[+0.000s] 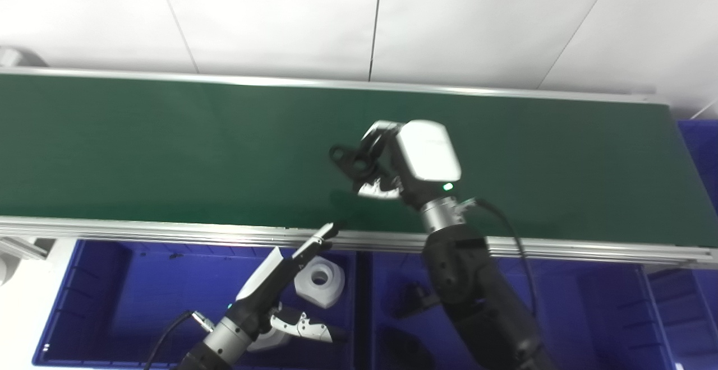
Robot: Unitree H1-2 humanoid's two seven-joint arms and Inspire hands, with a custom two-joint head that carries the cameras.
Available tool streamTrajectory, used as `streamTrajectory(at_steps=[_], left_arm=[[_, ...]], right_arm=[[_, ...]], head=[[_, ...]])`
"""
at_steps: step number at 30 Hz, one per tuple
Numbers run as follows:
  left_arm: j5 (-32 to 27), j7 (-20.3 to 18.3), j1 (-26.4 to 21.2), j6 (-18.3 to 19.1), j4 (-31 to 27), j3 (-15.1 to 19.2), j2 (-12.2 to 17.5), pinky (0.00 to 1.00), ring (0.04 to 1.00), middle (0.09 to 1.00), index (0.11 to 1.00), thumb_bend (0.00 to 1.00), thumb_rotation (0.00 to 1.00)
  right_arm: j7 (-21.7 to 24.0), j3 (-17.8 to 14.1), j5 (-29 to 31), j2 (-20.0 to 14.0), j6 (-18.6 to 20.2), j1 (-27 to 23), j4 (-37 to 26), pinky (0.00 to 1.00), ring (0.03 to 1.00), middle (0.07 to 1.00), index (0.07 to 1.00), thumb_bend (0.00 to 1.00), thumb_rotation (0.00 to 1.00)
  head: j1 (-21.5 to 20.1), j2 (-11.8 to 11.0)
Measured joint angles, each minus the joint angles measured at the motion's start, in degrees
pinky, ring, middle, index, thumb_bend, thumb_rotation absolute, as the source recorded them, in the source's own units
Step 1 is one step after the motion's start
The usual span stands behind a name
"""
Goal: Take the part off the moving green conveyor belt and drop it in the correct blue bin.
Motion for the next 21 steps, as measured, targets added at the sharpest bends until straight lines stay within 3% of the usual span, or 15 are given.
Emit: streamTrajectory(at_steps=[13,17,21], left_arm=[[-3.24,-1.52,1.41,0.16,-3.13,1.88,0.02,0.90,0.963,0.989,0.963,0.84,0.38],[-4.84,-2.53,1.43,0.36,-3.53,2.38,0.17,0.96,0.988,0.999,0.970,0.84,0.39],[-6.59,-3.87,1.62,2.42,-4.83,3.22,1.43,0.94,0.984,0.997,0.973,0.84,0.37]], right_arm=[[5.55,-5.88,-0.92,-1.92,1.44,16.54,-13.71,0.14,0.209,0.471,0.487,0.53,0.00],[9.30,-6.05,2.27,-6.18,0.30,21.06,-15.39,0.16,0.231,0.472,0.488,0.53,0.00],[15.76,-7.16,7.32,-11.84,-0.20,23.30,-15.99,0.15,0.218,0.470,0.487,0.53,0.00]], head=[[-4.03,1.93],[-5.62,2.90],[-7.47,4.22]])
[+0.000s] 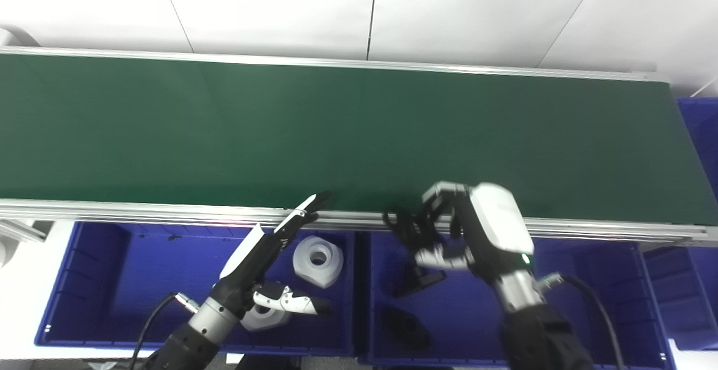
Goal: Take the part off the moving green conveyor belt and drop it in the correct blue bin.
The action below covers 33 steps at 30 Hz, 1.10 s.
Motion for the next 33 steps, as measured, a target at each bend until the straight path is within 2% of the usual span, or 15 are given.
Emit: streamTrajectory(at_steps=[5,8,9,10,13,15,16,17,19,21,22,24,26,28,33], left_arm=[[-1.55,-0.97,0.23,1.00,-1.18,1.11,0.48,0.96,0.991,0.996,0.975,0.82,0.36],[-1.67,-1.38,0.21,1.25,-1.38,1.32,0.48,0.96,0.993,0.997,0.975,0.82,0.37],[-1.69,-1.48,0.18,1.38,-1.55,1.50,0.50,0.96,0.992,0.996,0.976,0.82,0.37],[-1.84,-1.63,0.12,1.40,-1.64,1.66,0.54,0.96,0.991,0.996,0.976,0.82,0.37],[-1.89,-2.16,-0.01,1.41,-1.67,1.86,0.67,0.96,0.989,0.996,0.978,0.81,0.35],[-1.89,-2.33,-0.05,1.41,-1.67,1.93,0.67,0.96,0.991,0.998,0.980,0.81,0.35],[-1.91,-2.43,-0.05,1.44,-1.67,2.01,0.67,0.96,0.997,1.000,0.982,0.81,0.36],[-1.93,-2.59,-0.06,1.52,-1.67,2.08,0.67,0.96,0.997,1.000,0.982,0.81,0.36],[-1.94,-2.75,-0.24,1.67,-1.67,2.11,0.65,0.96,0.998,1.000,0.979,0.81,0.35],[-1.99,-2.88,-0.41,1.68,-1.67,2.17,0.64,0.97,1.000,1.000,0.980,0.81,0.35],[-2.12,-2.94,-0.43,1.68,-1.67,2.17,0.63,0.97,1.000,1.000,0.980,0.82,0.36],[-2.20,-3.05,-0.43,1.68,-1.67,2.17,0.57,0.97,1.000,1.000,0.978,0.82,0.37],[-2.20,-3.06,-0.41,1.84,-1.69,2.16,0.48,0.96,1.000,1.000,0.975,0.82,0.37],[-2.17,-3.06,-0.39,2.38,-1.83,2.15,0.38,0.96,1.000,1.000,0.975,0.83,0.38],[-1.75,-3.06,0.06,2.74,-2.96,2.14,0.35,0.97,1.000,1.000,0.978,0.81,0.37]], right_arm=[[3.68,-0.14,1.50,-2.94,-0.34,-1.09,1.61,0.18,0.240,0.470,0.486,0.53,0.00],[4.44,0.97,1.07,-4.33,-1.87,-2.82,5.07,0.26,0.320,0.475,0.487,0.53,0.00],[5.07,1.25,0.75,-4.73,-1.88,-3.19,5.70,0.28,0.343,0.442,0.505,0.52,0.00],[5.54,1.40,0.37,-4.96,-1.88,-3.55,6.57,0.29,0.355,0.426,0.514,0.52,0.00],[7.47,1.69,-1.47,-4.53,-1.25,-4.67,9.30,0.26,0.328,0.468,0.492,0.53,0.00],[8.80,2.13,-3.29,-3.82,0.34,-5.00,10.75,0.29,0.370,0.479,0.493,0.52,0.00],[10.59,2.98,-5.08,-3.48,1.95,-5.39,11.58,0.43,0.519,0.576,0.705,0.56,0.23],[13.08,4.01,-6.69,-3.45,2.96,-5.88,12.16,0.45,0.539,0.596,0.723,0.56,0.28],[16.95,5.27,-8.68,-3.31,5.11,-6.45,12.47,0.65,0.755,0.791,0.833,0.59,0.54],[19.83,5.31,-9.83,-2.80,7.12,-6.72,12.42,0.79,0.879,0.908,0.901,0.60,0.66],[20.75,5.11,-9.83,-2.62,7.98,-6.82,12.38,0.83,0.914,0.935,0.925,0.61,0.69],[22.02,4.40,-9.57,-2.53,8.66,-6.65,11.72,0.85,0.931,0.948,0.944,0.61,0.69],[21.80,3.39,-8.75,-2.35,8.68,-5.93,10.01,0.84,0.925,0.950,0.967,0.61,0.63],[19.04,1.87,-7.67,-1.49,8.53,-4.50,8.12,0.83,0.912,0.941,0.970,0.63,0.56],[11.43,-0.12,-5.39,1.47,7.13,0.27,4.65,0.80,0.884,0.923,0.975,0.66,0.52]], head=[[-1.67,0.70],[-2.64,1.32],[-2.73,1.49],[-2.73,1.50],[-2.90,1.76],[-3.17,1.85],[-3.86,1.93],[-3.87,1.93],[-4.22,1.93],[-4.31,1.93],[-4.22,1.93],[-4.13,1.93],[-4.04,2.02],[-3.87,2.20],[-2.90,2.64]])
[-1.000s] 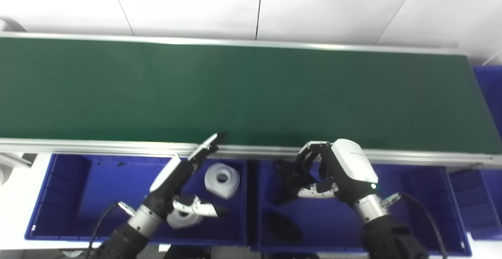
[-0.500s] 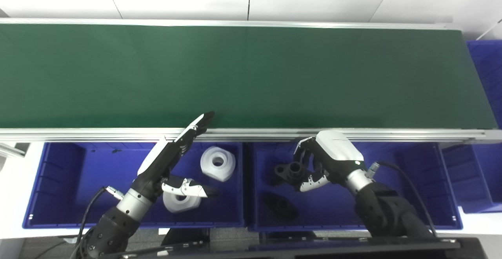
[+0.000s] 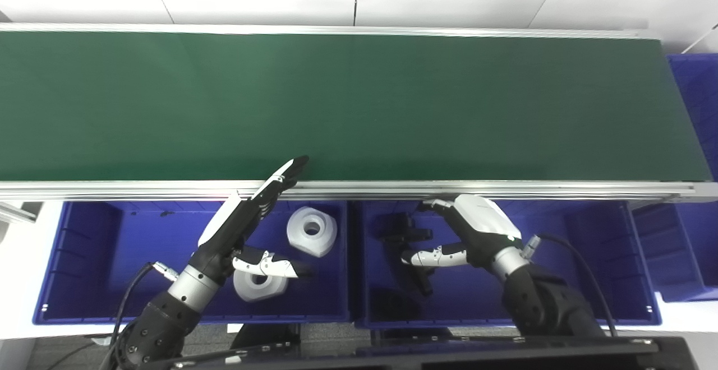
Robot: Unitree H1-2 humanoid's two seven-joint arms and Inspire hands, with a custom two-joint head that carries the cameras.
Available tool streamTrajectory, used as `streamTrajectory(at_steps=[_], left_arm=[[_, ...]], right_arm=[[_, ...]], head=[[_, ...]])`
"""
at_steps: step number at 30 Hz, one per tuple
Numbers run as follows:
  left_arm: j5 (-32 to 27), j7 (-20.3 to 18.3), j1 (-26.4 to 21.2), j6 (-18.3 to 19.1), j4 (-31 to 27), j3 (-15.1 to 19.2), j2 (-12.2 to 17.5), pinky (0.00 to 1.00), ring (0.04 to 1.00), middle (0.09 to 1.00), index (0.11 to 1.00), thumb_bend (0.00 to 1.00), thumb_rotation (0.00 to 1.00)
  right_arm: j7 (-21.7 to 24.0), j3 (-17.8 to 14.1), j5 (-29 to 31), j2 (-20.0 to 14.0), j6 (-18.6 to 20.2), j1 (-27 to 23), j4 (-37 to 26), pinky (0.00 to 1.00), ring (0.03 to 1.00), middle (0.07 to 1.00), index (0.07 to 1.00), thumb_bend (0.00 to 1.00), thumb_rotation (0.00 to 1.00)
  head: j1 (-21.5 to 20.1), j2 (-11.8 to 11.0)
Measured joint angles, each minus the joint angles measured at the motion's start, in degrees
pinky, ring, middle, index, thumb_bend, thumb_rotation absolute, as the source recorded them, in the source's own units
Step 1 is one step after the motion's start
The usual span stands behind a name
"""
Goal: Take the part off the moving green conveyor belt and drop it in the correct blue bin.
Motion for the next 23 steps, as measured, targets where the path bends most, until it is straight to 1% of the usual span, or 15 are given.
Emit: streamTrajectory(at_steps=[2,5,7,8,9,12,13,15,19,23], left_arm=[[0.13,0.00,0.15,0.09,-0.01,-0.01,0.00,0.96,0.997,1.000,0.978,0.81,0.37],[0.20,-0.01,0.23,0.22,-0.23,-0.05,0.01,0.96,0.999,1.000,0.979,0.82,0.39],[0.21,-0.01,0.39,0.32,-0.92,-0.03,0.03,0.96,0.999,1.000,0.978,0.82,0.39],[0.23,-0.01,0.49,0.32,-1.33,-0.04,0.02,0.97,0.999,1.000,0.976,0.82,0.38],[0.25,-0.01,0.58,0.35,-1.73,-0.05,0.02,0.97,1.000,1.000,0.975,0.82,0.38],[0.27,-0.04,0.63,1.19,-2.08,-0.05,0.03,0.97,1.000,1.000,0.977,0.81,0.37],[0.27,-0.07,0.62,1.56,-2.08,-0.04,0.04,0.97,0.999,1.000,0.977,0.81,0.37],[0.27,-0.10,0.64,1.84,-2.08,-0.03,0.13,0.97,1.000,1.000,0.976,0.81,0.37],[0.27,-0.09,0.61,1.90,-2.08,0.01,0.14,0.96,0.995,0.997,0.972,0.82,0.39],[0.83,-0.09,0.66,1.90,-2.05,0.04,0.10,0.95,0.991,0.997,0.972,0.82,0.38]], right_arm=[[-2.30,-0.48,1.08,1.10,-0.28,1.77,-2.25,0.79,0.875,0.918,0.972,0.66,0.51],[-4.98,-1.04,3.48,2.82,-0.83,3.63,-4.97,0.72,0.845,0.897,0.937,0.67,0.51],[-6.40,-1.09,6.17,4.71,-1.27,5.42,-8.18,0.69,0.838,0.896,0.932,0.67,0.51],[-7.17,-0.92,7.26,5.76,-1.60,6.13,-9.84,0.67,0.825,0.889,0.929,0.67,0.51],[-7.72,-0.62,8.38,6.83,-2.25,6.80,-10.95,0.67,0.824,0.889,0.931,0.67,0.51],[-8.82,1.01,10.68,8.90,-3.39,8.57,-12.10,0.66,0.814,0.882,0.926,0.67,0.51],[-8.91,1.28,10.95,9.00,-3.68,9.13,-12.07,0.66,0.809,0.879,0.924,0.68,0.51],[-9.50,1.18,11.40,8.93,-3.90,9.94,-11.83,0.65,0.800,0.870,0.913,0.68,0.47],[-10.64,-0.30,13.45,8.59,-4.15,9.81,-10.72,0.66,0.803,0.877,0.925,0.71,0.46],[-10.93,-1.60,16.79,7.35,-5.90,9.10,-9.53,0.68,0.813,0.894,0.941,0.75,0.47]], head=[[0.35,0.09],[0.96,0.44],[1.14,0.62],[1.14,0.62],[1.40,1.05],[1.32,1.23],[1.32,1.14],[1.32,1.06],[1.85,1.23],[1.58,1.41]])
